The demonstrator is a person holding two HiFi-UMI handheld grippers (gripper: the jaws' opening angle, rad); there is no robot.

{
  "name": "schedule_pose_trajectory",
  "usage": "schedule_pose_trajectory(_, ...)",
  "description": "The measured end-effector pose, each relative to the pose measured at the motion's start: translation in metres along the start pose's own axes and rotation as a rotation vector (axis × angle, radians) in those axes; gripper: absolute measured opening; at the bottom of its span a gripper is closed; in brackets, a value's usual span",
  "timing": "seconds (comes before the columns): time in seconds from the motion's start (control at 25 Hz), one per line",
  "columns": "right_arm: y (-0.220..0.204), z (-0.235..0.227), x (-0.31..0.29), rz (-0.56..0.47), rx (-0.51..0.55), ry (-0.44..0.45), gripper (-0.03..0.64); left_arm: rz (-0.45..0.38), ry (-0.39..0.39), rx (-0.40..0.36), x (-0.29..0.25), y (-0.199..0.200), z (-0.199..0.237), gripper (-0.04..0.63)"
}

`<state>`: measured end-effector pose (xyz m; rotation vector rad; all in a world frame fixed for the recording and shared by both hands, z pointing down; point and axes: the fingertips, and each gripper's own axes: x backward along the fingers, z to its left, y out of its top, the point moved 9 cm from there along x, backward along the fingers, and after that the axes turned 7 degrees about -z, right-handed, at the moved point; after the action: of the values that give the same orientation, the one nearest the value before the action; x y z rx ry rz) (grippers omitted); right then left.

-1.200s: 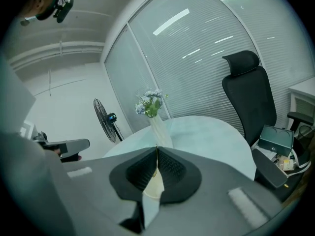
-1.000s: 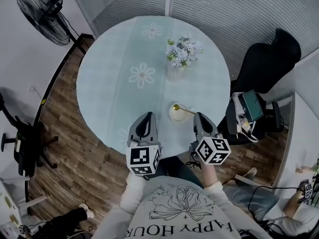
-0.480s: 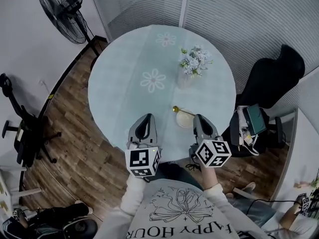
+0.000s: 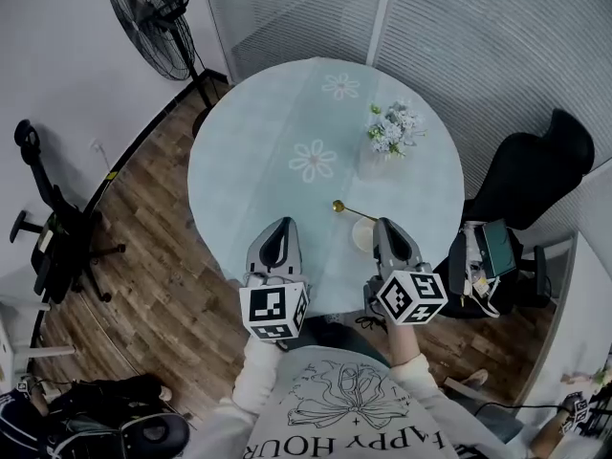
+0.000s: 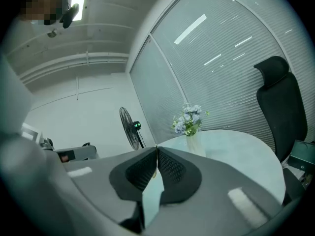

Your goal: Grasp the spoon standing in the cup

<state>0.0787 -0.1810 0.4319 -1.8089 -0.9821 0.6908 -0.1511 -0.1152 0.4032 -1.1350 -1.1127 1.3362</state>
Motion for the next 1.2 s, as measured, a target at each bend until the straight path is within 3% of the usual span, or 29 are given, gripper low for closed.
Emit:
schedule_pose_trajectory(0.72,0.016,0.033,-0.020,-0.023,0.001,0.110,0.015,-0.071,0.065,-0.007,0.011,0.025,0.015,0.006)
schedule_pose_trajectory(1.2,0.026,0.042,-0.024,-0.042,0.007,0.134,0.015,-0.091,0.076,-0.008,0.013,0.031,0.015,0.006)
